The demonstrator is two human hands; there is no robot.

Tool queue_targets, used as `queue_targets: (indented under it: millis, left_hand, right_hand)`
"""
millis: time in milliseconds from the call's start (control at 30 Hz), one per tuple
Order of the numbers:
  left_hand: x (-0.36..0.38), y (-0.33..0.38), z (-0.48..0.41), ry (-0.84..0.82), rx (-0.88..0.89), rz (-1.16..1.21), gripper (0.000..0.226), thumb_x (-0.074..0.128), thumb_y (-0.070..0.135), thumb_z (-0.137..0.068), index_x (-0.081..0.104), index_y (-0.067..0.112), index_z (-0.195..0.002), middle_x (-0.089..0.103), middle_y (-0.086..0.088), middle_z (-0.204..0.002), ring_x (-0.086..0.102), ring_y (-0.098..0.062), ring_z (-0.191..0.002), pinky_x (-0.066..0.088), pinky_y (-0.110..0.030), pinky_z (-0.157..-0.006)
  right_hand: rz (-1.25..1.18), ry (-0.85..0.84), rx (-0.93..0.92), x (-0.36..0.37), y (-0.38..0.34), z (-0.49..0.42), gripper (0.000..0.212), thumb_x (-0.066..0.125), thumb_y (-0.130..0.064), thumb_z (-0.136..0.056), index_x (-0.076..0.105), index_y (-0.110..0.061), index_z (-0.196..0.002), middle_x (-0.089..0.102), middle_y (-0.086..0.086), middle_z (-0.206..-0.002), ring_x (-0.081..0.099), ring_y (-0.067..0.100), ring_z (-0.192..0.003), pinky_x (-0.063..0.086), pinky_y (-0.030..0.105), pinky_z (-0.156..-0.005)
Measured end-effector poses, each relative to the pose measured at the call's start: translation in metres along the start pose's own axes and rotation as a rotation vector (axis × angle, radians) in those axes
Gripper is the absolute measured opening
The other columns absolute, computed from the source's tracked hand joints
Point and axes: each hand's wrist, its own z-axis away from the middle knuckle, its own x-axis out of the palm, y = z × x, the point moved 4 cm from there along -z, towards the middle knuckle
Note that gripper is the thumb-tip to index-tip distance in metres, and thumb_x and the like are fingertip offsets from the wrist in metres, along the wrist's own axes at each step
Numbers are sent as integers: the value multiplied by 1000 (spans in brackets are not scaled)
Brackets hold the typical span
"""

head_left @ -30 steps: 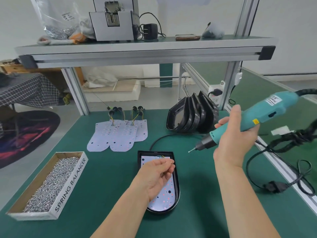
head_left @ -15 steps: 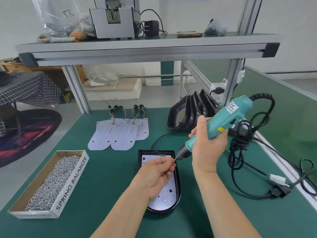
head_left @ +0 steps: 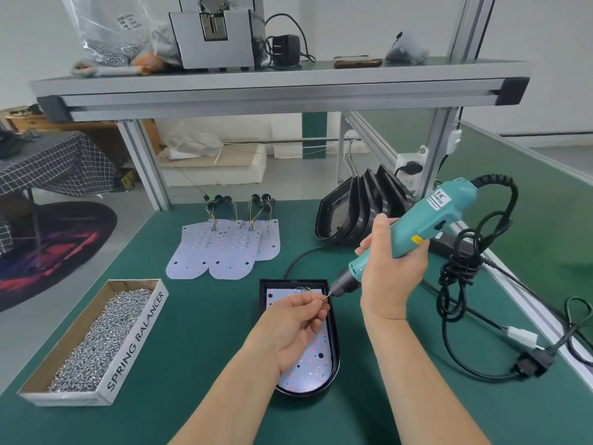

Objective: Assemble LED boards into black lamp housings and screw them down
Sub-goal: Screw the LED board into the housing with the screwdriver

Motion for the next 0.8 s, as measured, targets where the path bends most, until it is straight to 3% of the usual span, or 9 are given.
queue_targets:
  millis: [133, 533, 667, 800]
  left_hand:
    - [0, 0, 1, 7, 0, 52, 18, 53, -13, -95, 67, -3, -88, 70, -12, -72, 63, -13, -59, 54, -17, -52]
    - [-2, -2, 2, 3, 68, 81, 23, 50, -15, -95, 63, 1, -84, 69, -13, -75, 65, -15, -63, 56, -17, -57]
    - [-3, -4, 2, 38, 140, -56, 19, 54, -12, -96, 68, 1, -98, 72, -12, -81, 69, -13, -68, 56, -18, -65]
    - [-3, -5, 5, 84, 199, -224, 28, 57, -7, -95, 60, 10, -117, 74, -13, -85, 70, -15, -73, 55, -22, -71]
  right_hand:
    - [11, -11, -13, 2, -1, 1, 15, 68, -29, -89, 54, -22, -87, 60, -3, -58, 58, 17, -50, 51, 24, -55]
    - [39, 39, 27, 6, 6, 6, 17, 67, -36, -86, 54, -25, -85, 61, -1, -60, 58, 19, -48, 50, 25, -53]
    - [30, 18, 44, 5, 7, 3, 18, 68, -35, -86, 54, -23, -85, 60, 0, -60, 57, 19, -49, 49, 24, -53]
    - [17, 6, 45, 5, 7, -1, 21, 69, -33, -86, 55, -18, -87, 60, 2, -62, 58, 19, -50, 50, 25, -53]
